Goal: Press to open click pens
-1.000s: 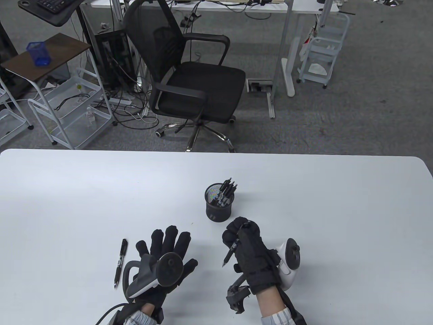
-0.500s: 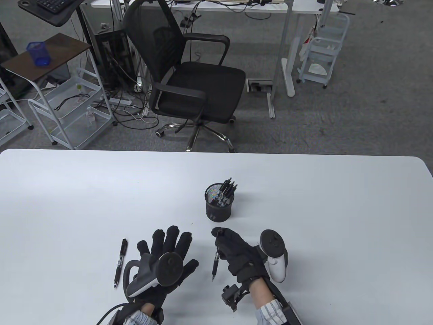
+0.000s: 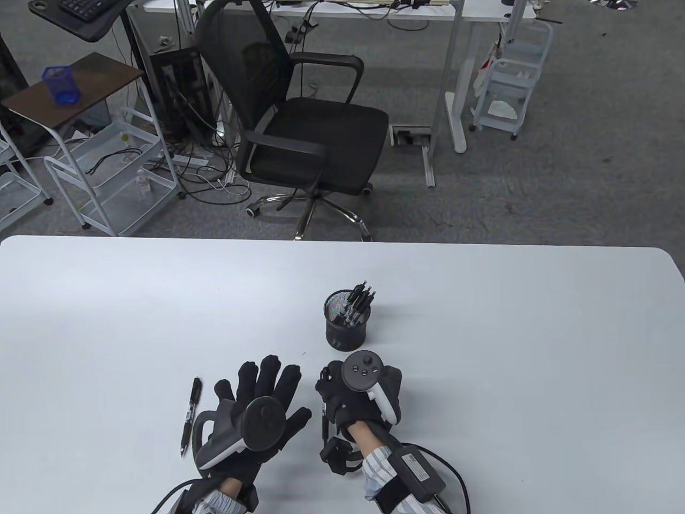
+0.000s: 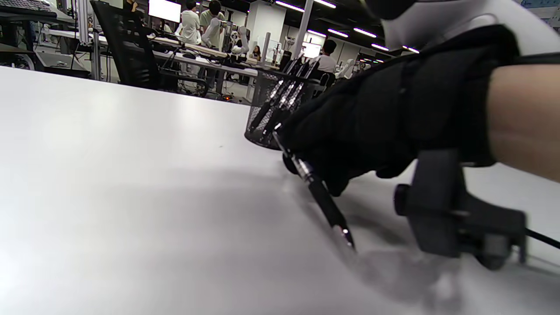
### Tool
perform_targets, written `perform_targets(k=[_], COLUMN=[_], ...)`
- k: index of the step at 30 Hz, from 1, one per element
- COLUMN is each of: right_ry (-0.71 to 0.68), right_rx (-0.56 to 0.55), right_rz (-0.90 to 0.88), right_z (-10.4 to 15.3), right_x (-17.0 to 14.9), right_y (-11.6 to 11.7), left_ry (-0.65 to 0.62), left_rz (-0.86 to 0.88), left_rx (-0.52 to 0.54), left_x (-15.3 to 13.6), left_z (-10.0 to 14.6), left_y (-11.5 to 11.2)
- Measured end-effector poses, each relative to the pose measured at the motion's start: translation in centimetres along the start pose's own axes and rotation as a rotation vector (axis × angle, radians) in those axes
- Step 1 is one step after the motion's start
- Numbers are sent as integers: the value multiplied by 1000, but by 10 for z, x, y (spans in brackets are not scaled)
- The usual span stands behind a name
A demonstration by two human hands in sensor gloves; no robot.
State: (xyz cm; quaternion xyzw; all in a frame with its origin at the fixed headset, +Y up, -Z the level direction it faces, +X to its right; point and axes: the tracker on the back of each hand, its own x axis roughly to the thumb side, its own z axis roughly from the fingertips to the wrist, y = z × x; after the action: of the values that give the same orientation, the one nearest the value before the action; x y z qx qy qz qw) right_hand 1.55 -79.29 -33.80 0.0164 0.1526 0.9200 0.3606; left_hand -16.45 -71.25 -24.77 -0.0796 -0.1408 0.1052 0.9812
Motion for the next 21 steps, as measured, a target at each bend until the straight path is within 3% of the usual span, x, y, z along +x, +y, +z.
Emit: perform_targets(k=[7,21], right_ry=[44,49], right_rx=[8,26], right_rz=[171,241], right_z=[-7,-7], right_x=[2,1], right_y=[14,21], left_ry=[3,7], left_rz=[17,6], left_rx=[8,0], left_x=[-3,-2], left_z=[1,0], left_y=[2,2])
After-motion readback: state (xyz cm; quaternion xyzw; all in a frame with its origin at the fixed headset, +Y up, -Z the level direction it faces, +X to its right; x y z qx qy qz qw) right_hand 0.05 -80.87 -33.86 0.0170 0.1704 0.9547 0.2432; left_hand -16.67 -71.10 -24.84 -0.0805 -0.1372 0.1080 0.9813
